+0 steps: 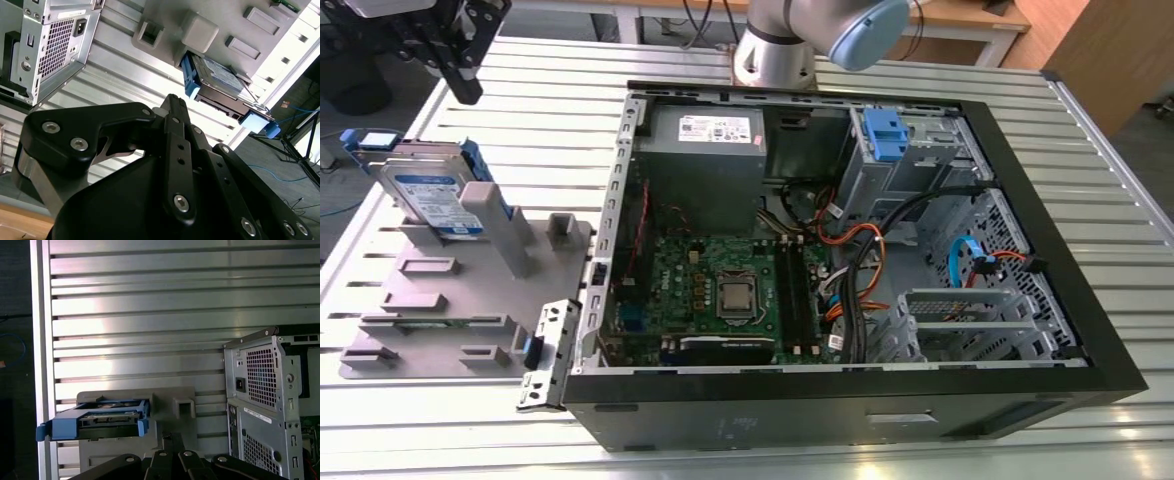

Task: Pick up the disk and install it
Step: 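Reach for the disk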

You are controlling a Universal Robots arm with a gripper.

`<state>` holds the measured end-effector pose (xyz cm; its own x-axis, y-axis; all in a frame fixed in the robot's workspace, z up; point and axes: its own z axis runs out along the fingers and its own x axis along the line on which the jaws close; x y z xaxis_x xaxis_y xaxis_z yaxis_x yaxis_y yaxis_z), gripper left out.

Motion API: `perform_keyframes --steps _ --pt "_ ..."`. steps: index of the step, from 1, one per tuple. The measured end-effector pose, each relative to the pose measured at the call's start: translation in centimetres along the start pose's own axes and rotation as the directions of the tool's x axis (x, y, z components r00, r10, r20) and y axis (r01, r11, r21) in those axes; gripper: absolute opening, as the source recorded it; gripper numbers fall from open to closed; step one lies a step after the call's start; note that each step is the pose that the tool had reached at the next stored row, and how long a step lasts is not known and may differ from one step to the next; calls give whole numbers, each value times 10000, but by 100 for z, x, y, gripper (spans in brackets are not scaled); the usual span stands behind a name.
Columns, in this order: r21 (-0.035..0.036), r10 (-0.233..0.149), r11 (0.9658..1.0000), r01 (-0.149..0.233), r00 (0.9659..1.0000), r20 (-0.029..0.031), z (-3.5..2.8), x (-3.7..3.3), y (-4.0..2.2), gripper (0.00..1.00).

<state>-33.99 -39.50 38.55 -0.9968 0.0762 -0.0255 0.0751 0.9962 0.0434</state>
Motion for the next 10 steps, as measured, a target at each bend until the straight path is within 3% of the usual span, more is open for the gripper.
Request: perform_keyframes --steps 4,10 --pt "2 -1 10000 1 10000 -2 7 25 -2 11" --pt "0 -4 10000 4 10000 1 52 142 -13 11"
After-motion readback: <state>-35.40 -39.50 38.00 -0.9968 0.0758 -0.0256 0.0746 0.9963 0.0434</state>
